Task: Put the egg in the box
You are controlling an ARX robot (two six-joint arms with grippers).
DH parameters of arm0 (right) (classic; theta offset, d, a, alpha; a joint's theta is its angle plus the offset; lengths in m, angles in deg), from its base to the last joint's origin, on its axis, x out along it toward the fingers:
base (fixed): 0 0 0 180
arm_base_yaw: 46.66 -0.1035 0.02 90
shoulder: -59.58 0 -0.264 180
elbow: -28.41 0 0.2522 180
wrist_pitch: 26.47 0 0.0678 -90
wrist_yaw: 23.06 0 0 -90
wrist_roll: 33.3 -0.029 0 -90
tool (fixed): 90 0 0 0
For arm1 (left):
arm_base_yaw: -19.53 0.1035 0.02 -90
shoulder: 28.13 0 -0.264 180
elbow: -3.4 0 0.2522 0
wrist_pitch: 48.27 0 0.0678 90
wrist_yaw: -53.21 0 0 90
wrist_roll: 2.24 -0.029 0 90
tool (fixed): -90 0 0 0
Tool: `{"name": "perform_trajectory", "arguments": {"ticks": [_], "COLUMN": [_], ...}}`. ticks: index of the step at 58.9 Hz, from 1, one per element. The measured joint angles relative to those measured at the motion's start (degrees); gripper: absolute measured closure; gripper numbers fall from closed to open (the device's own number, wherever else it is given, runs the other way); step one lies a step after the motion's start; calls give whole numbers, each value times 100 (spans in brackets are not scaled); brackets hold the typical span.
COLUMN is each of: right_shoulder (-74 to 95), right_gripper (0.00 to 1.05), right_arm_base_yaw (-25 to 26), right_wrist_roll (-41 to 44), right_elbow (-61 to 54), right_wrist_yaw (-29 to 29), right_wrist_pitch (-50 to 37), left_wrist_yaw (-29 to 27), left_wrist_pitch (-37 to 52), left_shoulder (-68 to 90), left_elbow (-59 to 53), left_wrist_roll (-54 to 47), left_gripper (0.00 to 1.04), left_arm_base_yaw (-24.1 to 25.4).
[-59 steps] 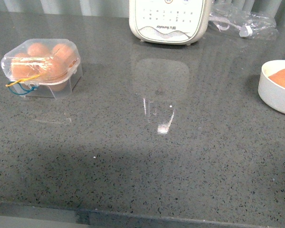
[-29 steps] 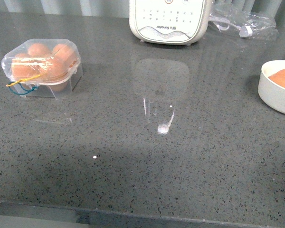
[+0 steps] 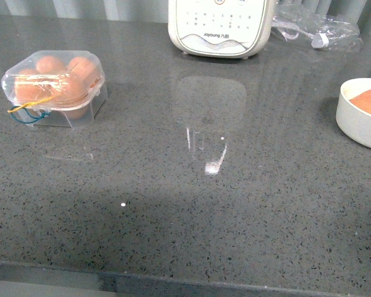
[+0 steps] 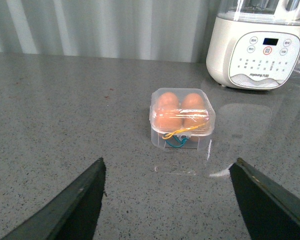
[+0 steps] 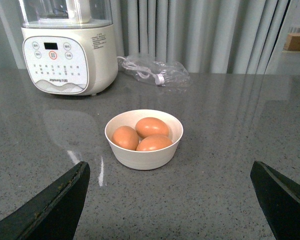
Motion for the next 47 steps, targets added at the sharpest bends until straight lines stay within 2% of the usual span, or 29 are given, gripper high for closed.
{"name": "perform_trajectory", "arguments": {"ticks": [6, 8, 12, 47], "right_shoulder": [0, 0, 0, 0], "right_gripper": [7, 7, 7, 7], "right_arm_base_yaw": [0, 0, 0, 0], "right_wrist_roll": [0, 0, 0, 0], "right_elbow": [0, 0, 0, 0], "right_wrist_yaw": [0, 0, 0, 0], "right_wrist_pitch": [0, 0, 0, 0], "left_wrist_yaw": [0, 0, 0, 0], "left_wrist_pitch": [0, 0, 0, 0], "left_shoulder": [0, 0, 0, 0], "left_elbow": [0, 0, 0, 0], "left_wrist_roll": [0, -4, -2, -2], "left_gripper": [7, 5, 8, 7], "left_arm_base_yaw": [0, 0, 0, 0]}}
